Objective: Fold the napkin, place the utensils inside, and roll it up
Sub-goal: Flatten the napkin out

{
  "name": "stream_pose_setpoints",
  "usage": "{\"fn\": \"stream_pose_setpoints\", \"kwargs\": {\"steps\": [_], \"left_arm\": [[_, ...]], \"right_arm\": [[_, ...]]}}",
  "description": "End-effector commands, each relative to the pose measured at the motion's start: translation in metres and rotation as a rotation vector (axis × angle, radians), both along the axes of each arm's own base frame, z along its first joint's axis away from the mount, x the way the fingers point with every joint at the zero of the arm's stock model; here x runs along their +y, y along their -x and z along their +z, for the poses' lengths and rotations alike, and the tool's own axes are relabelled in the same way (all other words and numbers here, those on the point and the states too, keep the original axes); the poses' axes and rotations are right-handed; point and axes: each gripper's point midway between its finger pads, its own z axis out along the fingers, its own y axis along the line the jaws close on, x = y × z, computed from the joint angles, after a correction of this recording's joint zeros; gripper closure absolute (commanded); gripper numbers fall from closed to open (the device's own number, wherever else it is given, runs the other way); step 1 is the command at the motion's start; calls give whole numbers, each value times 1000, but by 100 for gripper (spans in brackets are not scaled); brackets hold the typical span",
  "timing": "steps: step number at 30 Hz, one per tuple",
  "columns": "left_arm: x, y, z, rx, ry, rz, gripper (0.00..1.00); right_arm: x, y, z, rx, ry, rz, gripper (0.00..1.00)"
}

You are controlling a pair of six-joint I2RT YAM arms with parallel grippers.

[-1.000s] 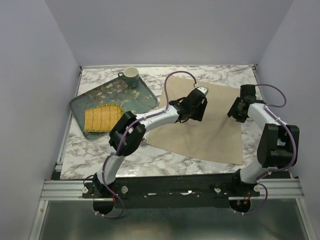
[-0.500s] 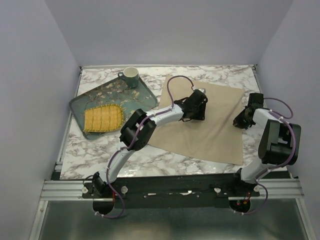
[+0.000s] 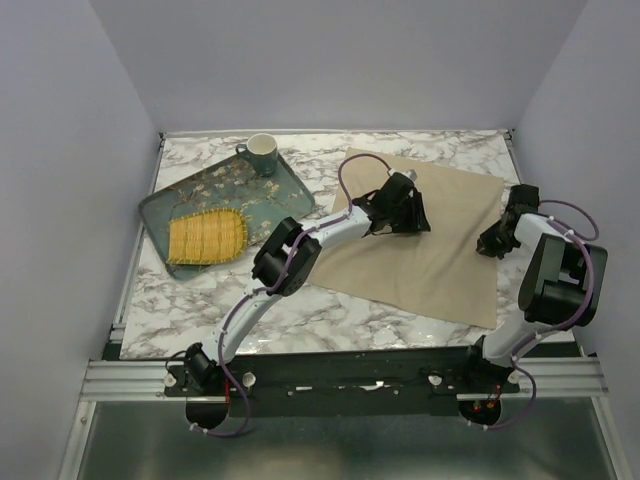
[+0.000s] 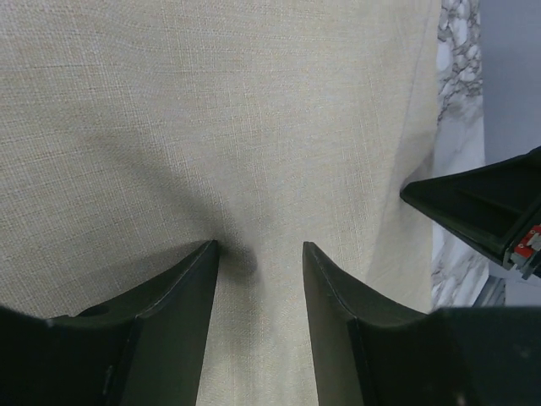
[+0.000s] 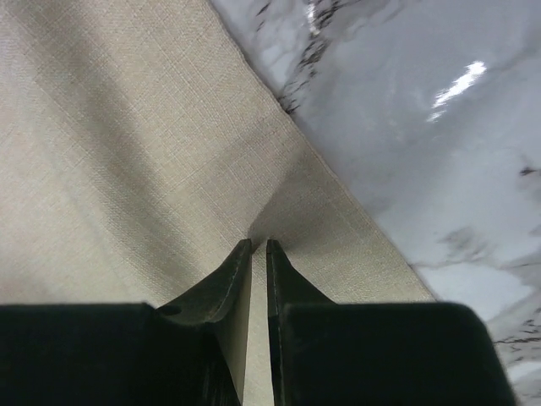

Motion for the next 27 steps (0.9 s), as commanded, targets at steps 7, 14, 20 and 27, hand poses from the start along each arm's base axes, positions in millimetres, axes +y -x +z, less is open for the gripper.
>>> {"fn": "stream_pose_setpoints", "kwargs": {"steps": [7,14,20,27], "left_arm": [[8,-1,-19,1,-72,-30,43],[13,-1,61,-114,-47,-80,26],[35,12,139,-212,-17,-71,23],[75,34,184,-173,49,-67,23]], "right_arm": [[-53,24,12,148,241,-67,78],[-43,14,54,79,314,48,74],[2,2,48,-38,135,165,67],[63,-11,34,-104,-149,294,56]]}}
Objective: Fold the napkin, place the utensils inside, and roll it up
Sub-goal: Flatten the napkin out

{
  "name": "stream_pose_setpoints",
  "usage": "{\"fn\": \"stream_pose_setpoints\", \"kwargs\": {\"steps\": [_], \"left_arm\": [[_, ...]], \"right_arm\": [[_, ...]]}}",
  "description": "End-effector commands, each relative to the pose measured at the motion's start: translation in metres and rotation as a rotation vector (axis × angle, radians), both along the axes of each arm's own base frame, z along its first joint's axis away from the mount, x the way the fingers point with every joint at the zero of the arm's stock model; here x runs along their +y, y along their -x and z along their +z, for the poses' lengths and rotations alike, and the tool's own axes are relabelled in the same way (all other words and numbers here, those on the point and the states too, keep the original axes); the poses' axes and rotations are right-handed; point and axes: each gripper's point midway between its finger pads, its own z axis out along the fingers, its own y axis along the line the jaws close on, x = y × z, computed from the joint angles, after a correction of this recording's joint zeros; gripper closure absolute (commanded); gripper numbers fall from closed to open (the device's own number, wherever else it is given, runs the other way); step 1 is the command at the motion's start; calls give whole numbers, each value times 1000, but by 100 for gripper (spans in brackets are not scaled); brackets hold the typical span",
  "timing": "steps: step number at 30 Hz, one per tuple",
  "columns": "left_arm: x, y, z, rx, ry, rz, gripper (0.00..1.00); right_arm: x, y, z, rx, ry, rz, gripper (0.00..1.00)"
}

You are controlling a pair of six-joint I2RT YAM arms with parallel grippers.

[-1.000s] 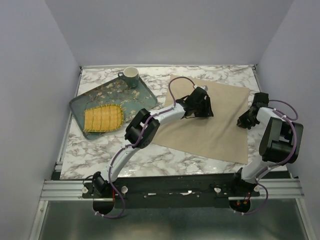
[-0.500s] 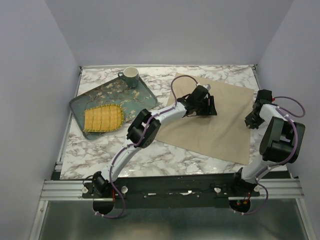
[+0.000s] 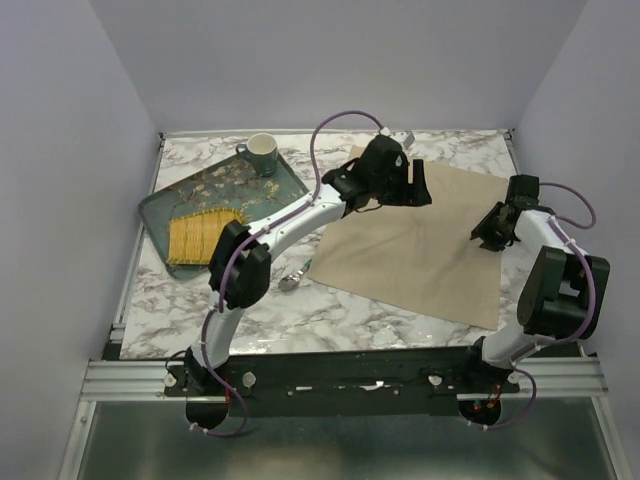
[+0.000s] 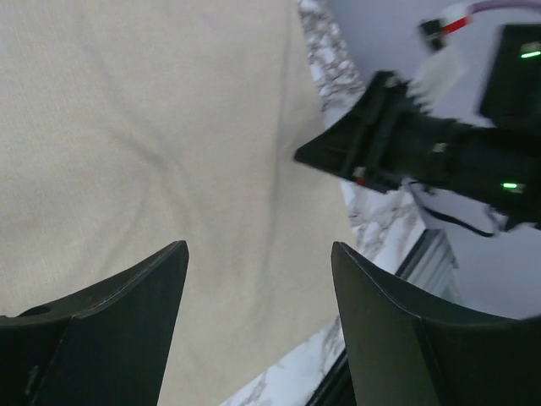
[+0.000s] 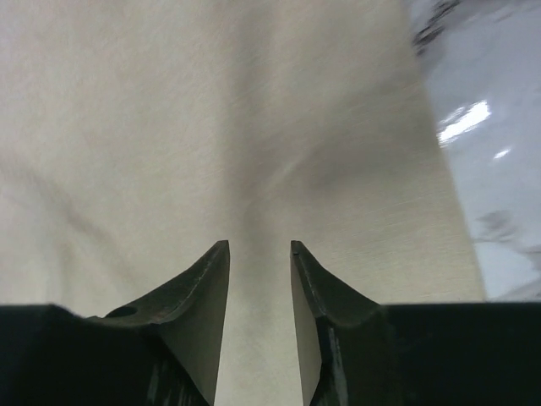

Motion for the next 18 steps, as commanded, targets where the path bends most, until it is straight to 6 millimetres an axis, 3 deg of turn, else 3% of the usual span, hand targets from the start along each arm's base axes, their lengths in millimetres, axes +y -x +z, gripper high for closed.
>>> {"fn": "stream_pose_setpoints", "kwargs": {"steps": [1,2,3,4,5,7,9,10,12,13,14,18], "left_arm": [[35,20,16,47,17,-16,23],[43,24,36,8,40,-15,23],[52,24,37,4,39,-2,23],[62,29,25,22,18,3,23],[70,33,37,7,33,9,23],[87,35,31,26,22,24,23],[102,39,45,11,37,32,23],[111,42,39,17,19,36,22],[123,50,55,-18,35,49,22],[129,56,47,-9,21,48,21],[134,61,60,-41,45,54,20],[149,65,38,-34,12,98,20]], "right_arm": [[49,-5,-13,-24,-213,110,56],[48,-5,-15,-20,-212,104,56],[47,-4,-22,1,-214,86,57],[46,-3,-27,25,-216,69,59],[44,0,-31,47,-209,61,62],[30,12,-40,108,-141,-10,64],[11,25,-45,153,-40,-75,66],[8,30,-45,166,-21,-80,66],[1,38,-48,202,18,-97,66],[1,44,-50,229,21,-99,66],[1,46,-52,241,21,-97,66],[-6,66,-46,260,84,-89,64]]}}
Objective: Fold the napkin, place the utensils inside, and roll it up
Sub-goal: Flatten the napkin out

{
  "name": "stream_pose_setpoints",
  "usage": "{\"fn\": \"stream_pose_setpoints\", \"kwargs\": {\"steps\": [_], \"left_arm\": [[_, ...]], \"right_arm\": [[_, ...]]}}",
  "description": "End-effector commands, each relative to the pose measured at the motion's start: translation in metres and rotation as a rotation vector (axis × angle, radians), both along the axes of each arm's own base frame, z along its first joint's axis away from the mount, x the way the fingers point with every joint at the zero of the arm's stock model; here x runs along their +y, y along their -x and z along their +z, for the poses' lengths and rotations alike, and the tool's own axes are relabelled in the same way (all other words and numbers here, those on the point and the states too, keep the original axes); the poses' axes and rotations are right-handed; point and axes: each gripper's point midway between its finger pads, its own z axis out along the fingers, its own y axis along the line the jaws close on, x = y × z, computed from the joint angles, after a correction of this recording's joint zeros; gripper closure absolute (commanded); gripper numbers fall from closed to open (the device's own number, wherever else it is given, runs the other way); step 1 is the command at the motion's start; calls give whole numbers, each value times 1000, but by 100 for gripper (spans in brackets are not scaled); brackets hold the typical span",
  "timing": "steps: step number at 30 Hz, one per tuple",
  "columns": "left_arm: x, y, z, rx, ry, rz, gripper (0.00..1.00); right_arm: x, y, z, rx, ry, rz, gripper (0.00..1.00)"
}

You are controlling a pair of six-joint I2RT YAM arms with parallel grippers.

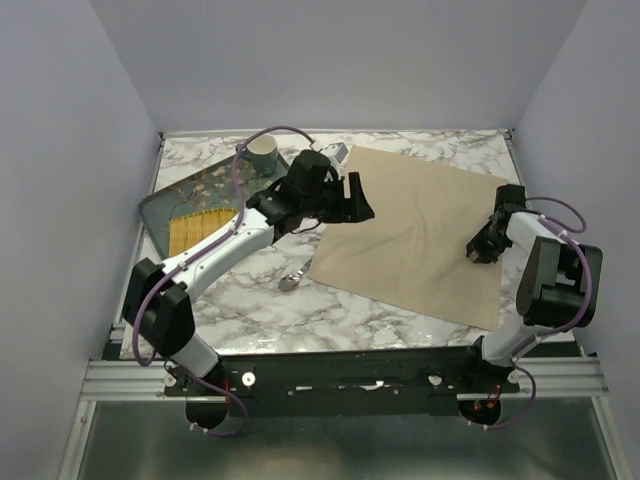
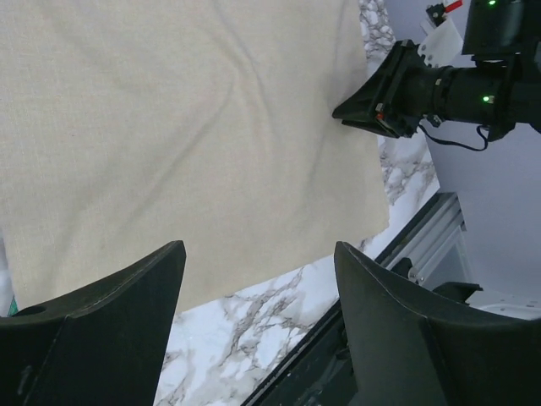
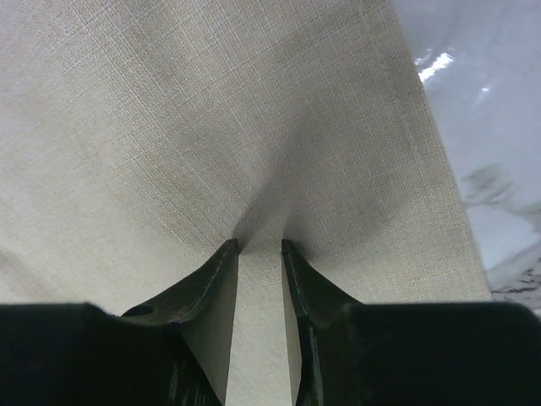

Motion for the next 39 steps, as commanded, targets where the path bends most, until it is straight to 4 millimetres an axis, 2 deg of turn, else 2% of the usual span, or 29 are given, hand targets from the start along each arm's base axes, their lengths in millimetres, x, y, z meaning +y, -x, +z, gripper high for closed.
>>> {"fn": "stream_pose_setpoints", "kwargs": {"steps": [1,2,3,5,7,8,9,14,16,19,23,25,26,29,30,31,34,35,37,38,39], "left_arm": [[13,11,0,-44,-1,4,20],[11,9,-11,-37,-14,-1,22],[10,9,-19,-27,-15,-2,24],[6,7,-48,18,-34,-2,29],[5,4,-67,42,-63,9,33],[4,2,-86,65,-98,12,37],[4,1,-96,60,-130,6,39],[17,0,-159,129,-275,48,40],[23,1,-175,152,-310,73,40],[34,6,-193,187,-351,110,40],[45,11,-198,186,-386,132,39],[50,7,-187,132,-418,147,39],[47,6,-169,85,-396,149,36],[38,9,-144,49,-349,112,34],[37,10,-141,60,-332,109,33],[35,10,-138,65,-322,106,34],[39,10,-133,69,-300,120,35],[40,10,-120,48,-277,125,36],[46,9,-108,28,-256,140,36],[51,6,-90,0,-229,156,36],[57,6,-82,-6,-222,167,35]], "right_arm": [[-19,43,3,110,135,-21,63],[-21,44,13,82,155,-17,61],[-23,48,15,83,169,-15,61],[-21,53,14,84,162,-11,60],[-18,50,10,79,141,7,60],[-17,48,10,77,133,11,60],[-16,48,8,82,129,8,61],[-23,60,-8,167,148,-18,63],[-25,68,-13,196,126,-42,64],[-34,73,-11,202,153,-76,64],[-34,75,-12,205,129,-89,64],[-37,76,-10,207,137,-91,64],[-40,77,-6,214,156,-91,64],[-41,67,14,169,221,-47,64],[-36,62,19,146,217,-16,63],[-20,53,24,107,180,24,63],[10,34,29,40,92,100,62],[15,30,30,27,84,122,61],[27,20,36,0,114,228,60],[32,17,41,-9,146,268,57],[36,12,48,-23,186,334,54]]}}
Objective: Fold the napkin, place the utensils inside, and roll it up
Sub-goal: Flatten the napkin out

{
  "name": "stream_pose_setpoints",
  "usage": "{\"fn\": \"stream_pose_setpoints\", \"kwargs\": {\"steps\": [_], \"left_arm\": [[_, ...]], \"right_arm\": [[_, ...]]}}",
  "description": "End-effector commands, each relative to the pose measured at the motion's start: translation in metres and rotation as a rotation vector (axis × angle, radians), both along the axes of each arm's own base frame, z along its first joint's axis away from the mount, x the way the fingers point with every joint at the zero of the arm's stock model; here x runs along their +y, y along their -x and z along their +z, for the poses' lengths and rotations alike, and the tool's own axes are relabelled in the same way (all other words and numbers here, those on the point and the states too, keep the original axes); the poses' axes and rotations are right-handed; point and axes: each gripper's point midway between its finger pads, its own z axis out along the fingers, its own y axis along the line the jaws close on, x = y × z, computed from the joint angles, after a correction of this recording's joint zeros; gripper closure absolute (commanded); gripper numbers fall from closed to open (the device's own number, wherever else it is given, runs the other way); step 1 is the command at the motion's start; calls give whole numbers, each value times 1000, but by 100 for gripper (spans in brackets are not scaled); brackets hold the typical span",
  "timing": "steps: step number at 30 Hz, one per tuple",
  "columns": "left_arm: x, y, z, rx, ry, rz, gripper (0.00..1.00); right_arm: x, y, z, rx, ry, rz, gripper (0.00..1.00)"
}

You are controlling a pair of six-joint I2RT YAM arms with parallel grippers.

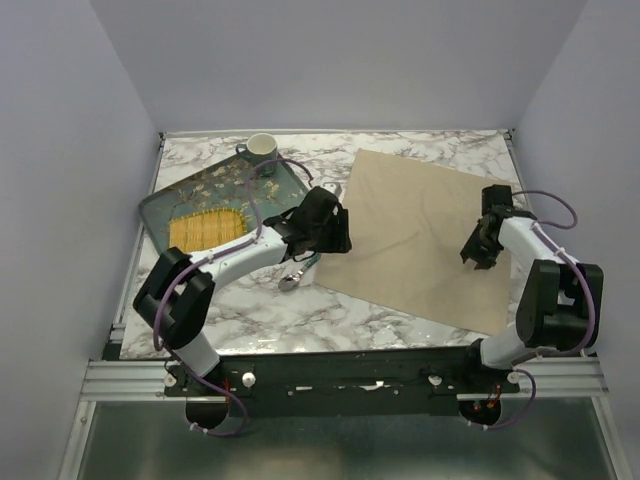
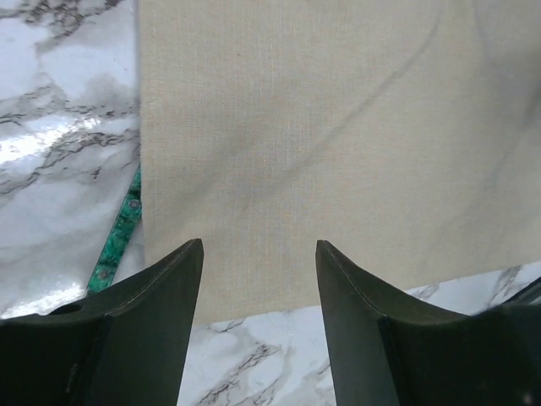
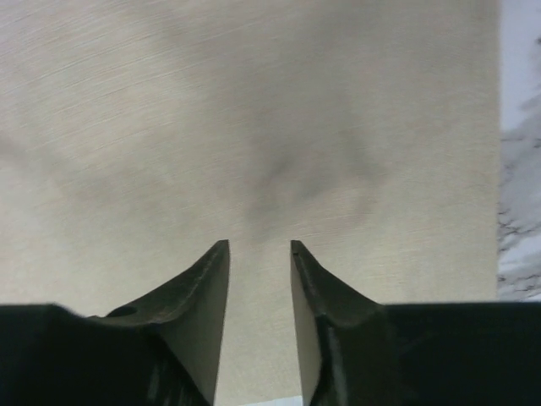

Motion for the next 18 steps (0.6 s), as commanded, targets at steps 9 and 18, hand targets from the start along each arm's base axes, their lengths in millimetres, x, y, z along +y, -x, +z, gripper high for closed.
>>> {"fn": "stream_pose_setpoints", "kwargs": {"steps": [9,18], "left_arm": [[132,-2,161,-389,-2,367,28],[171,25,169,-414,39,431,27]], "right_arm": [[206,-24,74,-237,64,807,30],[362,2,37,-122,118,1130,50]]}}
